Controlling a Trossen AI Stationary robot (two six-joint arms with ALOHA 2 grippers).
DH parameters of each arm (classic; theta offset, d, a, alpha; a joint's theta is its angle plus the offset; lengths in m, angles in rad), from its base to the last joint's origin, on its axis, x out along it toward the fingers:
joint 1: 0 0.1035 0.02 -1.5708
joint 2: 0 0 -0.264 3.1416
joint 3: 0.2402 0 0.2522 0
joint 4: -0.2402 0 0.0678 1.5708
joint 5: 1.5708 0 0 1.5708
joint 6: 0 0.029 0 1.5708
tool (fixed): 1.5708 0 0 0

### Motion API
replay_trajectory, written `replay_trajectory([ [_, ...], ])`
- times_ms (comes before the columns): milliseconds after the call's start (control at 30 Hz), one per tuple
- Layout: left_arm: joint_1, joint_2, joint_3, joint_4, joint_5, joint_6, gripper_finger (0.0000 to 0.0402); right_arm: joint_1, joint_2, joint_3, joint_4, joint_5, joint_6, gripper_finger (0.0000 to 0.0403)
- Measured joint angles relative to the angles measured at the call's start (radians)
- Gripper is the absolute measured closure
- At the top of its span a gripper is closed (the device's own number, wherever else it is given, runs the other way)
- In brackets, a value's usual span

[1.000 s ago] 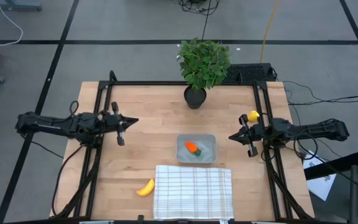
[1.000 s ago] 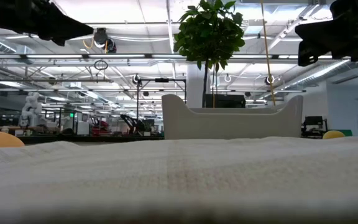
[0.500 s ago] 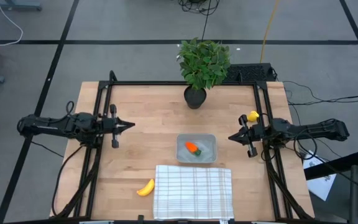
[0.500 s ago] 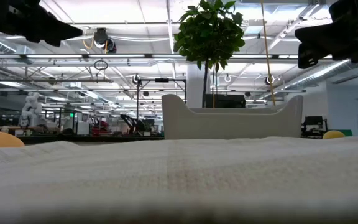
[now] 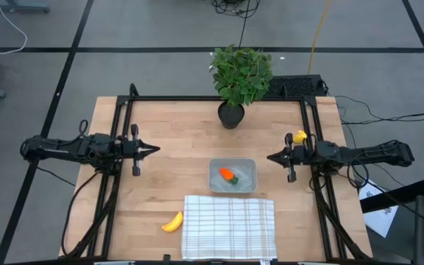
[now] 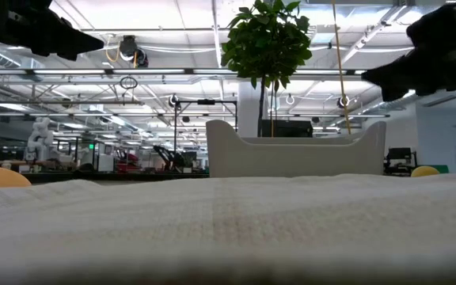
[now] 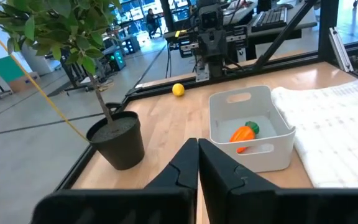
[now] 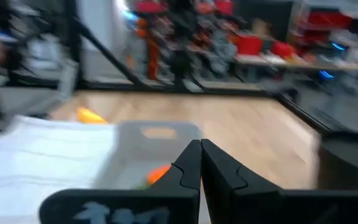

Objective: Pick and placing Produce into tupperware
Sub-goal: Put the lemon into the bin

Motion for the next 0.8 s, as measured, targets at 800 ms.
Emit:
replay_trajectory([
  [800,0.000,0.000,0.000,0.000,-0.001,0.012,0.0374,-0.001,0.215,0.628,-0.950,0.332,0.378,0.0403],
])
